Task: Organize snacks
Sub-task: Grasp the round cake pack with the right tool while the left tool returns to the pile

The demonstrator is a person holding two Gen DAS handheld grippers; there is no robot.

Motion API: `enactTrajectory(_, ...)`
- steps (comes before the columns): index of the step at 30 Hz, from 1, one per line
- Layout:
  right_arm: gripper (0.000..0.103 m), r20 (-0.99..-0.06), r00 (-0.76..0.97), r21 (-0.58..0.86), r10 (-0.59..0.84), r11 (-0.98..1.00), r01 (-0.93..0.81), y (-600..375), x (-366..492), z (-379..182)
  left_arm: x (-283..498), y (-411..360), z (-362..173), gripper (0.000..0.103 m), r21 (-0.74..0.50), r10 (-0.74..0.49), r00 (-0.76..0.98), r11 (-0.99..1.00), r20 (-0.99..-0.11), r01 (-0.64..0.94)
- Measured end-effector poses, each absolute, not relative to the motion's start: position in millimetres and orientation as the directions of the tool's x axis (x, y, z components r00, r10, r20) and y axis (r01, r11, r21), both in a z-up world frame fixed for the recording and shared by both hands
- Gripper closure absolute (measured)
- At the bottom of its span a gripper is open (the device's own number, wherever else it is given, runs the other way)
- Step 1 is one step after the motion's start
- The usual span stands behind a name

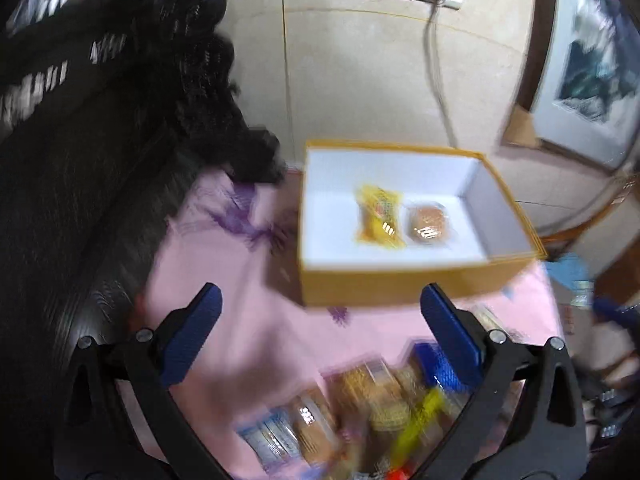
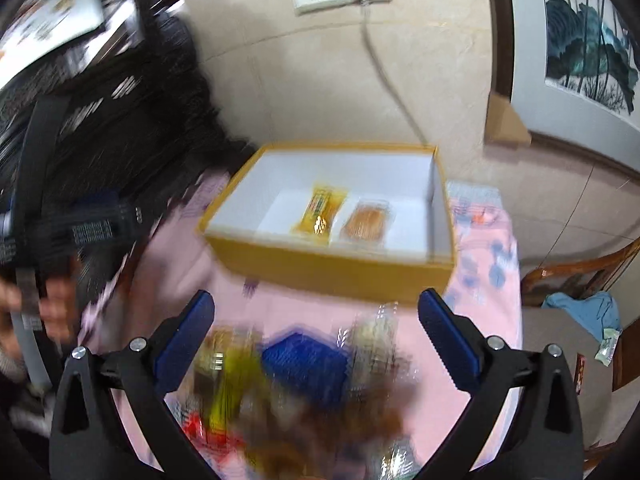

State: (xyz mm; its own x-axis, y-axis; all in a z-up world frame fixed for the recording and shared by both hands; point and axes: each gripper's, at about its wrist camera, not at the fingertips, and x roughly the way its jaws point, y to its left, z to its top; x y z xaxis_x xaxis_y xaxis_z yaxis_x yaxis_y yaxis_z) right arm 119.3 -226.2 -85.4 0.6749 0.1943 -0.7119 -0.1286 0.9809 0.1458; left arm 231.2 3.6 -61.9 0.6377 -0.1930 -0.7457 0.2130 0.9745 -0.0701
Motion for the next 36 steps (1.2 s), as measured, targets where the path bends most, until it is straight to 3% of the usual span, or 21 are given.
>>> enactTrajectory(4,0.001,-0.773,0.609,0.080,0.175,0.980,-0.180,-206,71,-129,178,29,-88,0.002,-0.135,-0.225,0.592,0.972,-0.774,0.193)
enactTrajectory(9,0.001,-0.829,0.524,0.074,0.195,0.967,-0.242,-185,42,-172,131,42,-111,0.002,-0.105,-0.210,0.561,0.971,-0.801,0.214)
enactTrajectory(28,0.002,-0.838,0.524,-0.189,0.149,0.823,-0.536,-145,62,-221,70,102,-115,0.002,-0.051,-0.088,0.567,0.995,-0.819,0.081)
enactTrajectory(35,0.019,-0.870,0.471,-0.187,0.145,0.787,-0.587,-141,76,-238,65,100,-118,0.002,-0.041,-0.084,0.557,0.995,-0.826,0.089)
enactTrajectory(36,0.027,-0.873,0.464,-0.183,0.148,0.783,-0.595,-141,76,-240,65,98,-118,0.002,-0.037,-0.086,0.556,0.994,-0.826,0.099)
